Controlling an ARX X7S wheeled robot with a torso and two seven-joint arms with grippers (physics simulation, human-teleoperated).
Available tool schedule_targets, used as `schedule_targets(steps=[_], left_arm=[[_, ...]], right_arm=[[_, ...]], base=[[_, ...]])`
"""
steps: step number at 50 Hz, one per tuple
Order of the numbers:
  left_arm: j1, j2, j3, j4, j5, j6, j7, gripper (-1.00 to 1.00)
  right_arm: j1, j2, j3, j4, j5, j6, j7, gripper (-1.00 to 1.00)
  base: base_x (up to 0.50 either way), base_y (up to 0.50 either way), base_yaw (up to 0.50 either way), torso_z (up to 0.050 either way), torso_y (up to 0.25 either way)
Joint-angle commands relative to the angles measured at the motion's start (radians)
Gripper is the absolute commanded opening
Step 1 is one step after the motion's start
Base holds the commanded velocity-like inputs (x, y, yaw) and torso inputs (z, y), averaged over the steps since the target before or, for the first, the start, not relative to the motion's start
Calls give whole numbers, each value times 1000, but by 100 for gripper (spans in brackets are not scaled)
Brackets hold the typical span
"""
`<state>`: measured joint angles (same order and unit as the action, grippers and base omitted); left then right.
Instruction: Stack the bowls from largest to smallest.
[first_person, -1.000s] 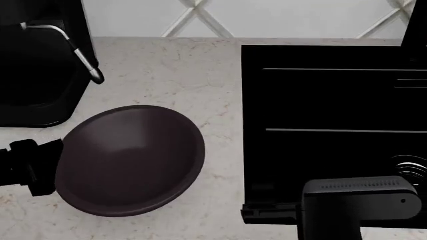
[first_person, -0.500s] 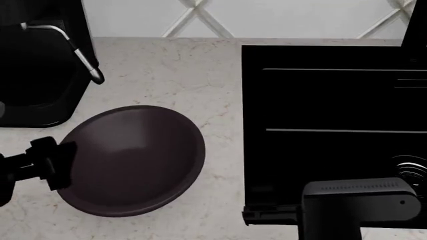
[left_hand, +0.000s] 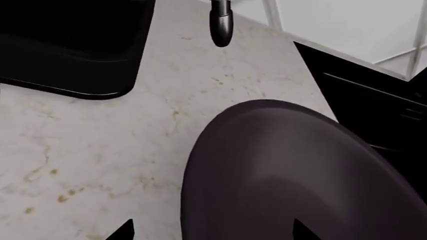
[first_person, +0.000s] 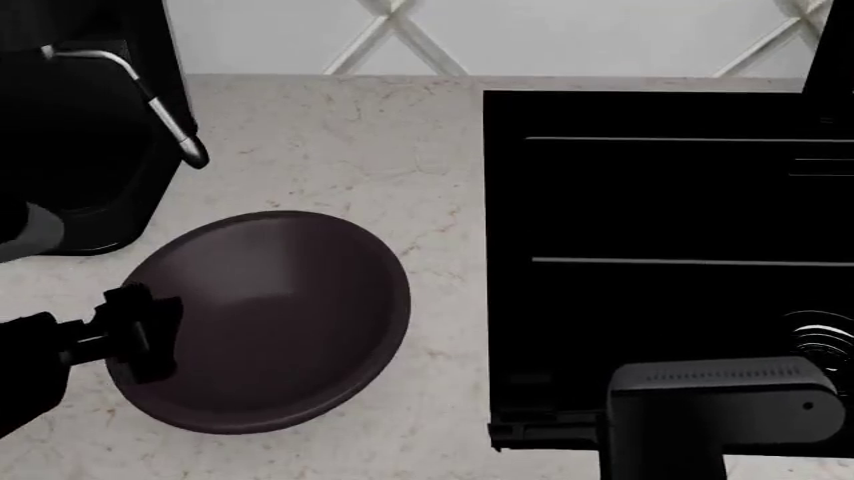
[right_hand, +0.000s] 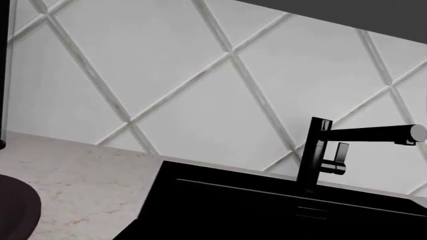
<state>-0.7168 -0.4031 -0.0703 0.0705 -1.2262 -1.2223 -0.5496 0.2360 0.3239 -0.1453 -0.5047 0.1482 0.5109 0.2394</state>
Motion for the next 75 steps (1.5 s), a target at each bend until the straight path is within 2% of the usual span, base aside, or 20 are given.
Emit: schedule_targets(steps=[1,14,33,34,50,61,68,75], left_arm=[[-14,1,70,-77,83,58,84,100],[-32,17,134,-150,144,108,148,100],[-23,14,134,-156,140,123,149,100],[-20,13,131,-151,138,124,147,-100],[-18,5,128,-130,129,132,143,-100],[-22,-1,43,-26,41,125,87,-100],[-7,-14,-67,124,-127,70,-43,-100],[-15,-29,-125,192,-255,37,-148,-100]], right_arm=[[6,4,-2,0,1,8,5,100],[-1,10,-1,-4,2,8,12,100],[2,13,-10,3,3,8,17,100],[3,12,-14,7,2,7,17,100],[1,16,-20,8,3,6,21,100],[-9,21,-10,-1,9,3,27,100],[-8,22,-2,-8,16,2,31,100],[-2,23,-2,-14,19,7,33,100]], base=[[0,0,0,0,0],[0,0,0,0,0],[0,0,0,0,0],[0,0,0,0,0],[0,0,0,0,0],[0,0,0,0,0],[0,0,0,0,0],[0,0,0,0,0]])
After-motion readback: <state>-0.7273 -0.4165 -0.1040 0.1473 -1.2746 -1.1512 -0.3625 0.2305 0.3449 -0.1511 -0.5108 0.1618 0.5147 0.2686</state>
